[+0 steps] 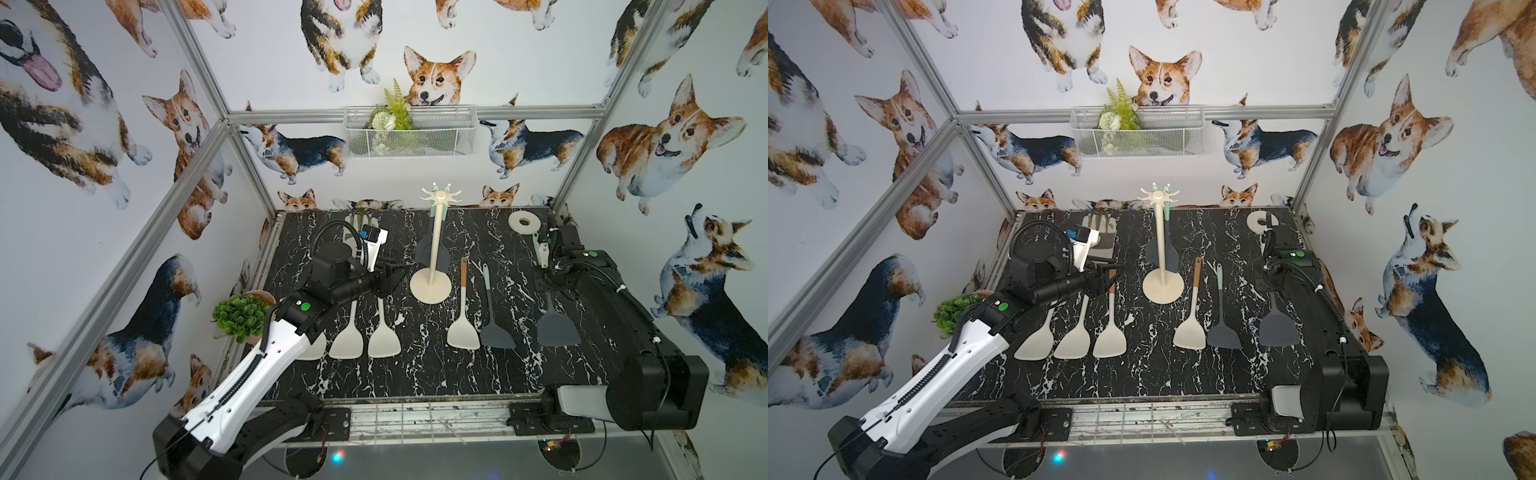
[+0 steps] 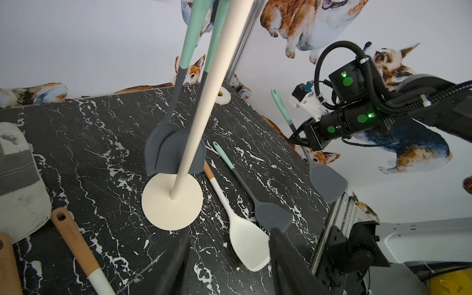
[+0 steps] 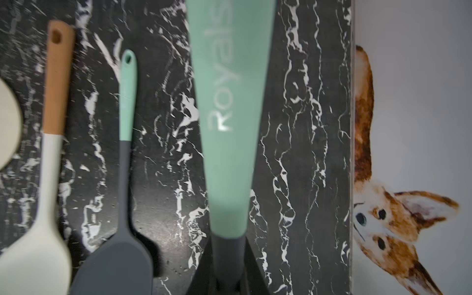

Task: Take the spatula off the kitchen utensil rack
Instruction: Place the spatula at the center of the board.

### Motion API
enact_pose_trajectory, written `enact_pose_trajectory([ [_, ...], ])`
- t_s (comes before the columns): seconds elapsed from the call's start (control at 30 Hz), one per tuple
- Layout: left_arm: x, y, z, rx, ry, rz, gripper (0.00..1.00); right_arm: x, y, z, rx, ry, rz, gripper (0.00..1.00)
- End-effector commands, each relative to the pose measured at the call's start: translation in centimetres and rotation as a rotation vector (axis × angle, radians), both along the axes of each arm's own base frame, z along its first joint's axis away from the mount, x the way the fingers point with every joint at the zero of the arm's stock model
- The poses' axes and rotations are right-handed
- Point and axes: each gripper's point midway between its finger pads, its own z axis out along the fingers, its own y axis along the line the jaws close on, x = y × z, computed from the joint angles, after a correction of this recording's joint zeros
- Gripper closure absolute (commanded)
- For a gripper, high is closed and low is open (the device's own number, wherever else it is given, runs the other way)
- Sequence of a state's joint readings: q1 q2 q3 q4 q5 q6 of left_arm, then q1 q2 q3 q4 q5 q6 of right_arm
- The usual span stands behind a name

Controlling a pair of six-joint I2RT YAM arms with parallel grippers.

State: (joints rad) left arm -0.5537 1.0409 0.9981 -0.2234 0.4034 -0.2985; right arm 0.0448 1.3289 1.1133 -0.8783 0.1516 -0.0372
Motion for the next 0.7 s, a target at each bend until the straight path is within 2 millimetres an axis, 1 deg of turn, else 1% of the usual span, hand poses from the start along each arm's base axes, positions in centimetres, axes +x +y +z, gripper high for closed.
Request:
enact_pose_trajectory([
  [0.0,-0.2,-0.6,-0.3,-0.013,-0.005,-0.039,0.47,0.5,-0.1,-3.2,0.015,0.012,-0.044,1.00],
  [0.1,-0.3,-0.7,-0.5,-0.021,0.008,-0.045,0.47,0.3,-0.1,-5.4,0.042,-0.015,-0.102,1.00],
  [0.2,-0.6,-0.5,-0.9,-0.018,0.012,-0.044,0.47,-0.4,0.3,-6.9,0.099,-0.041,-0.162,1.00],
  [0.27,-0.6,-0.3,-1.2,-0.015,0.014,-0.039,0.47,-0.4,0.4,-7.3,0.119,-0.087,-0.178,1.00],
  [0.37,-0.7,-0.3,-1.4,-0.016,0.024,-0.038,0.47,0.2,0.4,-6.4,0.133,-0.148,-0.192,1.00],
  [0.43,-0.7,-0.4,-1.5,-0.021,0.030,-0.040,0.47,0.5,0.6,-6.2,0.149,-0.167,-0.192,1.00],
  [0.53,-0.6,-0.5,-1.5,-0.037,0.036,-0.037,0.47,0.9,1.0,-7.2,0.166,-0.146,-0.182,1.00],
  [0.67,-0.6,-0.5,-1.5,-0.042,0.038,-0.034,0.47,0.9,1.1,-8.9,0.162,-0.090,-0.178,1.00],
])
